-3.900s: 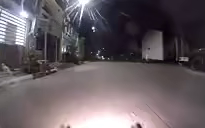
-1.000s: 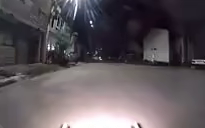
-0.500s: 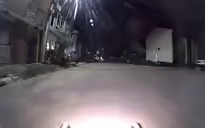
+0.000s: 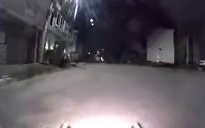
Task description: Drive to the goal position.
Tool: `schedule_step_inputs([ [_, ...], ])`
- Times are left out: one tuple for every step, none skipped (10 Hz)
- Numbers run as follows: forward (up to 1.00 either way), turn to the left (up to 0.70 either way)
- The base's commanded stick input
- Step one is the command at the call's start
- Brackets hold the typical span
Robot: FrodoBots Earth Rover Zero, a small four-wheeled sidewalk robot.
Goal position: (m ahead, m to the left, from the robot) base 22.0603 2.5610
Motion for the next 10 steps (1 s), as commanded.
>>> schedule_step_inputs([
  [0.85, 0.00],
  [0.85, 0.00],
  [0.85, 0.00],
  [0.85, 0.00],
  [0.85, 0.00],
  [0.85, 0.00],
  [0.85, 0.00],
  [0.85, 0.00],
  [0.85, 0.00],
  [0.85, 0.00],
])
